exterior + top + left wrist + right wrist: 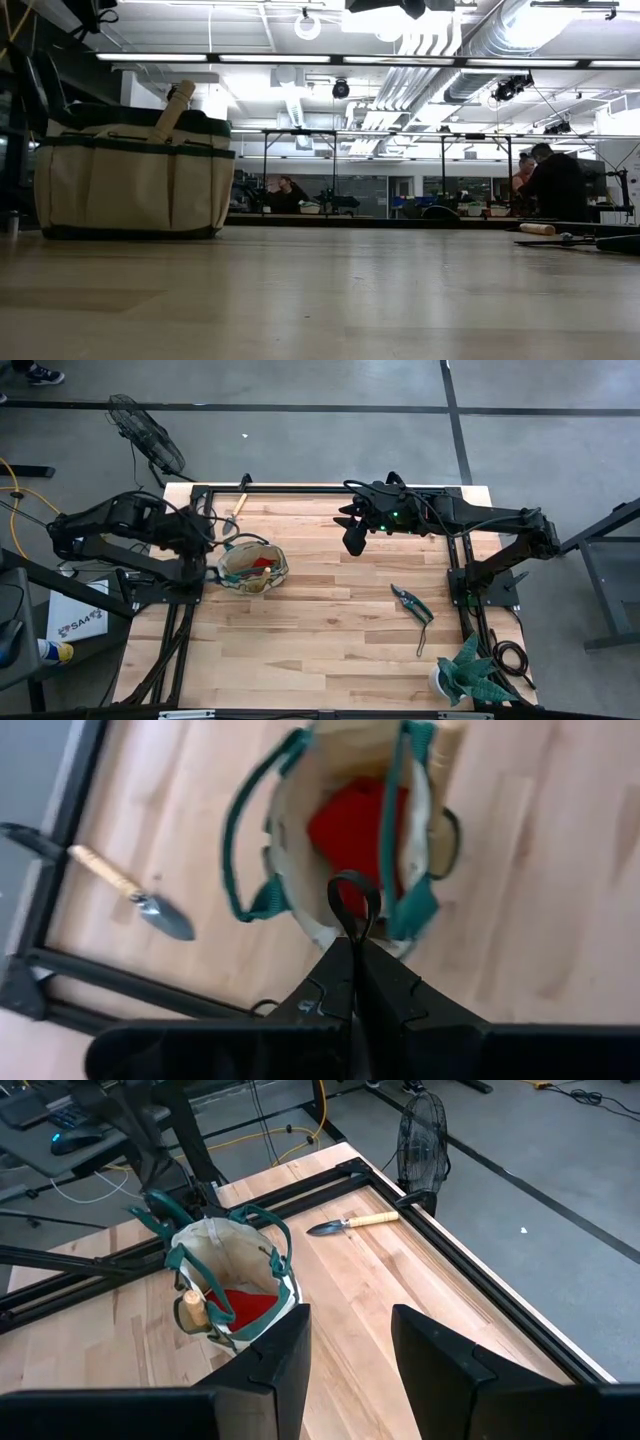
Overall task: Pick & Place Garden tools in Gardening bag
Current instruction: Put the left green shear scissors into the white gardening bag
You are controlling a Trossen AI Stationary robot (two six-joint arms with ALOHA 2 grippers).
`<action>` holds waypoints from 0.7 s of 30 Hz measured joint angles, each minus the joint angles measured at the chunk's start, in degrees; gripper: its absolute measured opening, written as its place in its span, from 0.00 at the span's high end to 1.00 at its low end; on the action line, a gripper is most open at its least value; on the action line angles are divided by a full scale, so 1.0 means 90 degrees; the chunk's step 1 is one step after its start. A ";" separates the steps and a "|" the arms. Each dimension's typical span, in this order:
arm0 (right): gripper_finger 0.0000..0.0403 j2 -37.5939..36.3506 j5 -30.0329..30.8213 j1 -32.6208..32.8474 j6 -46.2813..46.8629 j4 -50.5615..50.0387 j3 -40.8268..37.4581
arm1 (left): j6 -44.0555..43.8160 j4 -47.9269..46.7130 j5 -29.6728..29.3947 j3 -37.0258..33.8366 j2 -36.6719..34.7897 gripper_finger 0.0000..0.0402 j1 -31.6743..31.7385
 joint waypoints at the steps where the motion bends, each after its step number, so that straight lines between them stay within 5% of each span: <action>1: 0.67 0.0000 0.0001 0.0000 -0.0001 0.0000 0.0000 | -0.0036 0.0000 -0.0112 0.0000 0.0000 1.00 0.0000; 21: 0.67 0.0000 -0.0002 0.0000 -0.0001 -0.0015 0.0000 | -0.0999 -0.0005 -0.1363 -0.0005 0.0205 1.00 0.0000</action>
